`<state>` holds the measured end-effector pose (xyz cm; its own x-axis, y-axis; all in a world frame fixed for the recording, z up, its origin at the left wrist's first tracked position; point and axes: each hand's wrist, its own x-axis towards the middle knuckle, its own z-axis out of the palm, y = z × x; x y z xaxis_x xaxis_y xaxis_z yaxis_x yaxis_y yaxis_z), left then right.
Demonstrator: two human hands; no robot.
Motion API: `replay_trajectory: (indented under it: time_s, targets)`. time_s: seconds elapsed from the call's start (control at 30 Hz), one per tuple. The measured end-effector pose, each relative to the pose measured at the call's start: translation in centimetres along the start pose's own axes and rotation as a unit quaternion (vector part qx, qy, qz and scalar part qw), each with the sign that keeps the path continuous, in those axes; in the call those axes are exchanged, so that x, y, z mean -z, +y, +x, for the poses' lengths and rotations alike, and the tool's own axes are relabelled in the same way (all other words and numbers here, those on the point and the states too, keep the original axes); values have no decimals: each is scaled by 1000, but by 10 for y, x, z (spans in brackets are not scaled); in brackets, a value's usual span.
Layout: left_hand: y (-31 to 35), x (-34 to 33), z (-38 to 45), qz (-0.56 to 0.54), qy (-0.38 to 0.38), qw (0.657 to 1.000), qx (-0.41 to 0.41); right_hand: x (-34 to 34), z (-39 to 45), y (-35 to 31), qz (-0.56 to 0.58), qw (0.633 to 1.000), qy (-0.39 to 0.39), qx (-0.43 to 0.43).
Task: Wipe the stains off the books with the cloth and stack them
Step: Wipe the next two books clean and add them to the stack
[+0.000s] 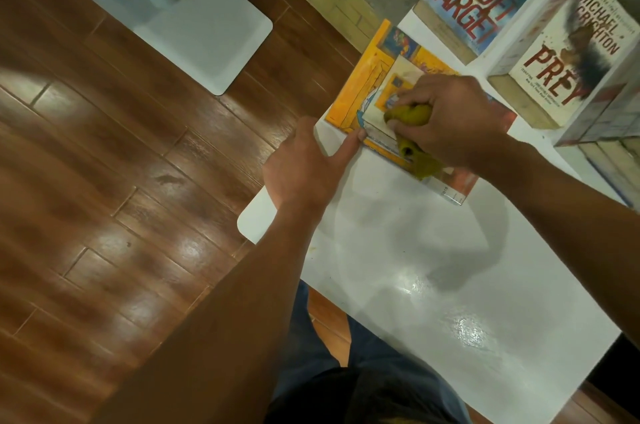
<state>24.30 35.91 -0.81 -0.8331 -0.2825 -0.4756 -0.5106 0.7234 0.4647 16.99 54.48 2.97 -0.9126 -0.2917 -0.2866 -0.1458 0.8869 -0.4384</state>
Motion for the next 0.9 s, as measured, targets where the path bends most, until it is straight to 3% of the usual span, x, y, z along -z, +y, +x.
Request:
replay_trajectory:
  time_s: [0.1,0.2,0.23,0.33,0.37,0.5,0.6,0.63,0.73,0.9]
  targets:
    - [0,0,0,0,2,1000,0,4,5,6,27,995,56,-83]
    - [-2,-2,0,-1,10,1000,-6,-1,-6,-2,-4,1000,-9,7]
    - [-1,-2,0,-3,11,1000,-5,1,-3,0,-10,1000,-8,-3]
    - [-1,-3,0,-5,11,1000,-4,7,17,12,-34,987,73,-138]
    - [-1,-2,0,-6,13,1000,-5,6,18,12,-41,986,78,-143]
    - [-2,-3,0,-6,21,1000,-10,2,11,-2,-5,999,12,-36]
    - [0,-2,0,-1,16,1000,-8,6,28,4,2,988,91,-129]
    - [0,-2,0,-1,15,1000,-8,4,31,3,-4,988,95,-118]
    - [-2,-3,1,-2,18,1000,-12,-3,29,-9,-24,1000,14,-3]
    - [-2,-2,1,0,20,1000,-11,2,48,-10,-17,995,82,-49]
